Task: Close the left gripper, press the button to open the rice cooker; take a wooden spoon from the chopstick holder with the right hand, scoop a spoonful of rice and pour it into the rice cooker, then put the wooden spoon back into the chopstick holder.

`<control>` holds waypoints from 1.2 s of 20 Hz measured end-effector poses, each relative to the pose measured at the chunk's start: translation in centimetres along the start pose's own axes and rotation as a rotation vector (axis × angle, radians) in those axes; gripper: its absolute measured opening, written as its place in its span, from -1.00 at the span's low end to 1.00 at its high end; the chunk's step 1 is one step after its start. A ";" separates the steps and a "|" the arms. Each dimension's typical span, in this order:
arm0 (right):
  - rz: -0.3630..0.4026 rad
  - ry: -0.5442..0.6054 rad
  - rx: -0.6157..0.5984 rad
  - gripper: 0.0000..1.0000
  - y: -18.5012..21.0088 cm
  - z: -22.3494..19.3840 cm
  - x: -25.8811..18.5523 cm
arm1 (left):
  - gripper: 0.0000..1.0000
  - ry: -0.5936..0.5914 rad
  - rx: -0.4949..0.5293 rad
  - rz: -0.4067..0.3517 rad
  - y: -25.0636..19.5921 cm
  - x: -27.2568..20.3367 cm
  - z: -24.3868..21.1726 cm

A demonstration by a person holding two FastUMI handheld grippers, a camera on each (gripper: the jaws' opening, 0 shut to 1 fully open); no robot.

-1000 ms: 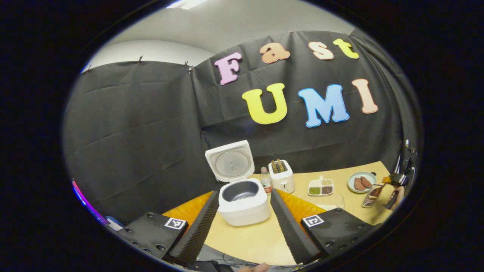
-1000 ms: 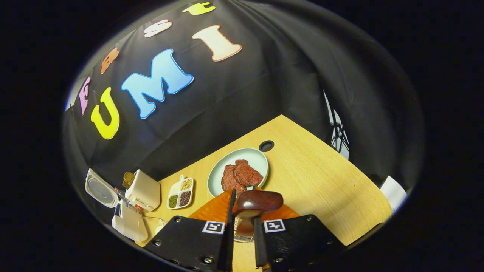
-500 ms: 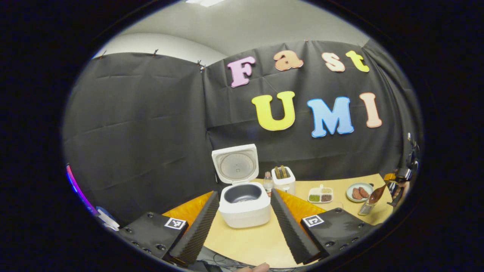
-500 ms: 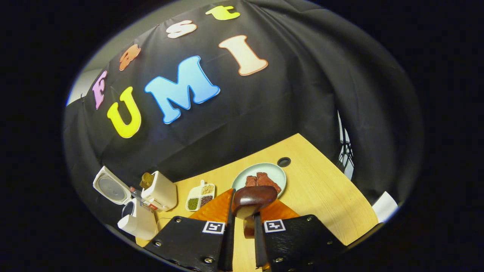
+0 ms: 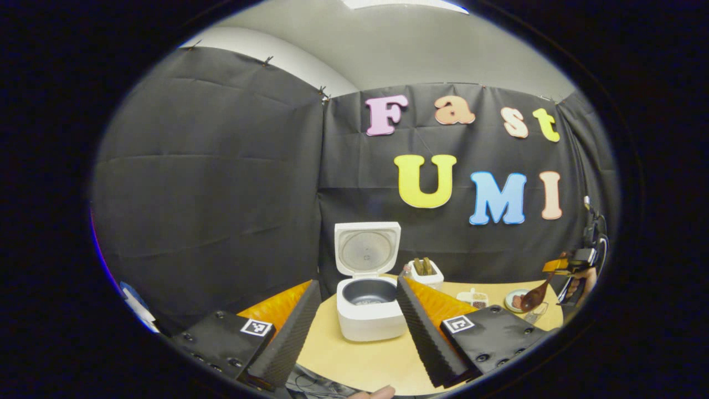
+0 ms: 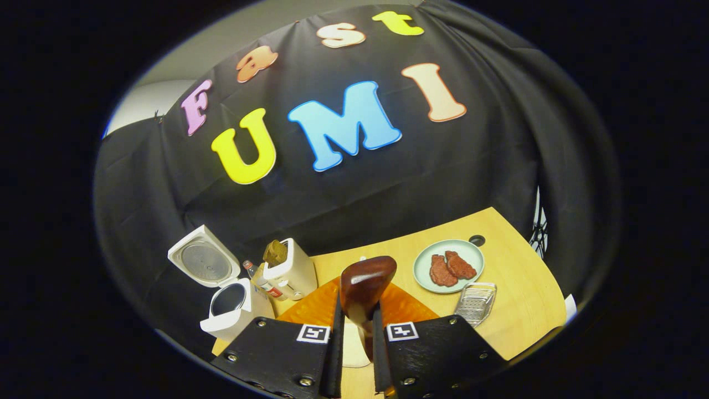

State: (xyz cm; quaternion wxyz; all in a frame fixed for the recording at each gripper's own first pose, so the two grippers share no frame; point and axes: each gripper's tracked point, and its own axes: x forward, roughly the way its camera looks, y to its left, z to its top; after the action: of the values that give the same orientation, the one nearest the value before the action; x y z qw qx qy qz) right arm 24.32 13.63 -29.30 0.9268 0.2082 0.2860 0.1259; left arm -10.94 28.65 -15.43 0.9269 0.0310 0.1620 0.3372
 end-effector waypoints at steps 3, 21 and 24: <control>0.027 0.051 -0.038 -0.54 4.2 -3.0 2.1 | 0.84 -0.015 -0.013 -0.007 2.1 0.7 1.1; 0.029 0.362 -0.200 -0.54 5.8 -17.6 13.9 | 0.80 0.068 -0.004 0.194 7.9 2.9 -1.2; 0.043 0.384 -0.129 -0.54 7.2 -18.0 14.2 | 0.87 0.078 -0.026 0.222 9.3 2.6 -1.5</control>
State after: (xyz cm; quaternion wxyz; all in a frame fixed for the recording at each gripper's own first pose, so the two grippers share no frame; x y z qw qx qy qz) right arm 24.45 30.61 -46.34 0.8637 0.1267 0.4443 0.2013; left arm -15.24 37.38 -16.07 0.8771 0.0234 0.1891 0.4409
